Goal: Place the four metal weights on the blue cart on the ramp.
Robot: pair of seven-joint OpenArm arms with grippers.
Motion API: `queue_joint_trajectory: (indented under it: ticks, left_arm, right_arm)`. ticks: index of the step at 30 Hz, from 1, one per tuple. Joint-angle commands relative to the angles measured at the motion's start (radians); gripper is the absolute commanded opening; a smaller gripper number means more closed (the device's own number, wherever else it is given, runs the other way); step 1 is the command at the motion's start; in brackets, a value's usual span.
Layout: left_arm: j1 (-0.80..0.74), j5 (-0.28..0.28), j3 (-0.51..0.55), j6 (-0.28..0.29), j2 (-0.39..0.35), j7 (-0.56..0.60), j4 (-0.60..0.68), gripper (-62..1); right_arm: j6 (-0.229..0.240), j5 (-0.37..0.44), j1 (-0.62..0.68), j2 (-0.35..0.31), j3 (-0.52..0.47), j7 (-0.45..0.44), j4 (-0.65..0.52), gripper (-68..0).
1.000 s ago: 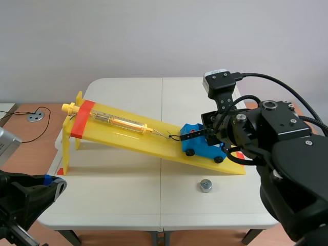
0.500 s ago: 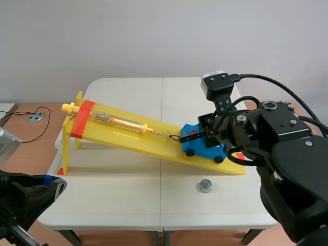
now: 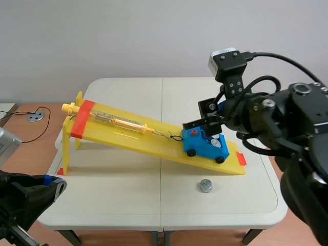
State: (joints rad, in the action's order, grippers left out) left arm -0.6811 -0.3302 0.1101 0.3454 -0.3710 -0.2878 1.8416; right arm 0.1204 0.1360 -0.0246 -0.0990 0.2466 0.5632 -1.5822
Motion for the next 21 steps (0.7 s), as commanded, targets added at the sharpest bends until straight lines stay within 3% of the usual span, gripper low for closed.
queue_joint_trajectory:
  ticks: [1, 5, 12, 16, 21]
  left_arm:
    - [0.020, -0.045, 0.014, 0.036, 0.008, 0.078, 0.082, -58.2]
    - [0.020, -0.045, 0.014, 0.036, 0.008, 0.078, 0.082, -58.2]
    - [0.020, -0.045, 0.014, 0.036, 0.008, 0.078, 0.082, -58.2]
    - [0.020, -0.045, 0.014, 0.036, 0.008, 0.078, 0.082, -58.2]
    - [0.020, -0.046, 0.014, 0.036, 0.008, 0.078, 0.082, -58.2]
  right_arm:
    - [0.032, 0.069, -0.006, -0.074, -0.031, -0.077, -0.176, -43.8]
    - [0.071, 0.134, 0.076, -0.140, -0.087, -0.033, -0.266, -39.8]
    - [0.105, 0.222, 0.243, -0.249, -0.196, -0.003, -0.386, -39.7]
    - [0.117, 0.243, 0.323, -0.264, -0.249, -0.009, -0.404, -39.7]
    - [0.150, 0.242, 0.385, -0.259, -0.254, -0.101, -0.387, -39.7]
